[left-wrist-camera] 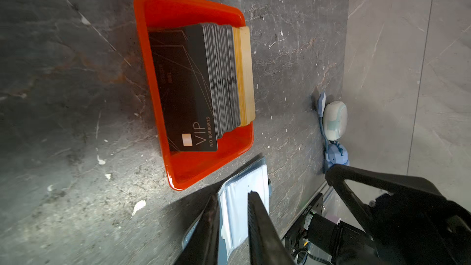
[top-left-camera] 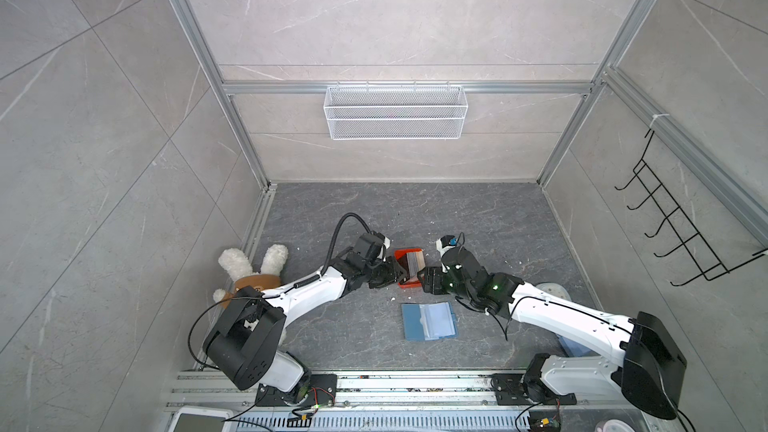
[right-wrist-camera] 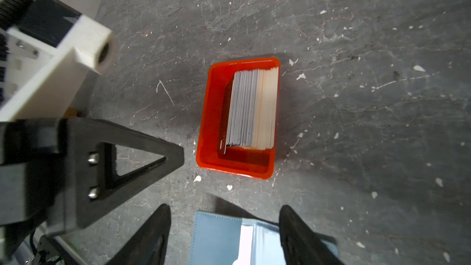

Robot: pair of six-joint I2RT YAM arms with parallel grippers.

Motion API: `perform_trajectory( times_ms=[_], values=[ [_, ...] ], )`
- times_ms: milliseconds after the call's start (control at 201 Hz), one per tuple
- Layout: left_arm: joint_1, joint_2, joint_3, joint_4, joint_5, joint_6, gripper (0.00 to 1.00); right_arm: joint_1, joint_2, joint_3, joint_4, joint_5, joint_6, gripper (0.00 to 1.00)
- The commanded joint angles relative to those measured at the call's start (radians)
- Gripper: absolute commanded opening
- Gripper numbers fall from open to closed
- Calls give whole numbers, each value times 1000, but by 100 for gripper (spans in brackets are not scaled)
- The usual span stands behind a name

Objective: Put the credit cards into the card holder

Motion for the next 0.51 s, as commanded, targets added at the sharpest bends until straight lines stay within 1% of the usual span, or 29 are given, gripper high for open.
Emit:
perform_trajectory(
  times_ms=[0,100,169,289,339,428,503],
  values=[
    [22,9,46,-29,80,104,23,-23,48,52,-16,43,-24,72],
    [33,35,66,-42,89,140,23,-38,72,70,10,36,-55,77],
    [40,52,82,-51,90,160,23,-68,98,92,6,-18,-54,80],
    [56,87,117,-75,97,192,23,-112,129,104,52,-133,-50,81],
    [62,102,134,-89,101,203,23,-122,134,100,81,-150,-48,82],
    [67,118,157,-107,105,222,23,-141,165,130,64,-159,-48,82],
    [68,125,163,-107,104,227,23,-149,176,128,88,-176,-57,81]
  ],
)
